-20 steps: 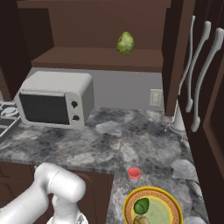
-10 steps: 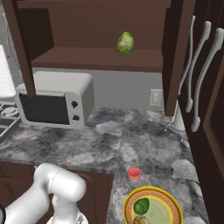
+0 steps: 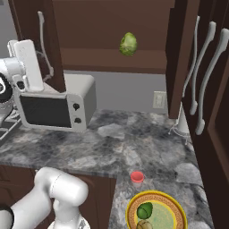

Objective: Pick the avocado and bread from the counter and place them on the plate. Then pick the jam from the cabinet and place it next to the plate. Lastly close the cabinet door.

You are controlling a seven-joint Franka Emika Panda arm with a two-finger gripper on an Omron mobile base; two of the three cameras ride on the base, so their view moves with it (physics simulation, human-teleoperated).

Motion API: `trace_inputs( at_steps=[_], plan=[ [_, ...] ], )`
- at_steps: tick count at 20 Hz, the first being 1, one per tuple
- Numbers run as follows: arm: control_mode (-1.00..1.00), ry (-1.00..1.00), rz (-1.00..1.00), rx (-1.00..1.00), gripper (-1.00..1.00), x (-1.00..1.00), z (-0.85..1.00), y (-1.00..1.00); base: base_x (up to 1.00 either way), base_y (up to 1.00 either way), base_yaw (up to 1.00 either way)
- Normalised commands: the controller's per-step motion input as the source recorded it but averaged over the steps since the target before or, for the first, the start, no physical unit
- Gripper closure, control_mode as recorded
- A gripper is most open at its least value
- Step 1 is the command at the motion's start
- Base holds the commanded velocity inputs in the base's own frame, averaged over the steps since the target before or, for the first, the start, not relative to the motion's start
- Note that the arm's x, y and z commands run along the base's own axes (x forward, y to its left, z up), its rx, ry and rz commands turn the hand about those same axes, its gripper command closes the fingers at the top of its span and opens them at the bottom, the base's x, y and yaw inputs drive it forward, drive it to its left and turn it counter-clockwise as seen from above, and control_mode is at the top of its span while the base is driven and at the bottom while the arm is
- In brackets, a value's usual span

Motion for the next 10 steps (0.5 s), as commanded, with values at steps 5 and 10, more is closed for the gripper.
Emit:
trace_inputs(
  at_steps=[5, 10],
  plan=[
    [-1.00, -0.12, 0.27, 0.14, -1.00, 0.78, 0.00, -0.51, 0.00, 0.00, 0.00],
    [-1.00, -0.06, 0.27, 0.14, -1.00, 0.80, -0.01, -0.56, 0.00, 0.00, 0.00]
  ],
)
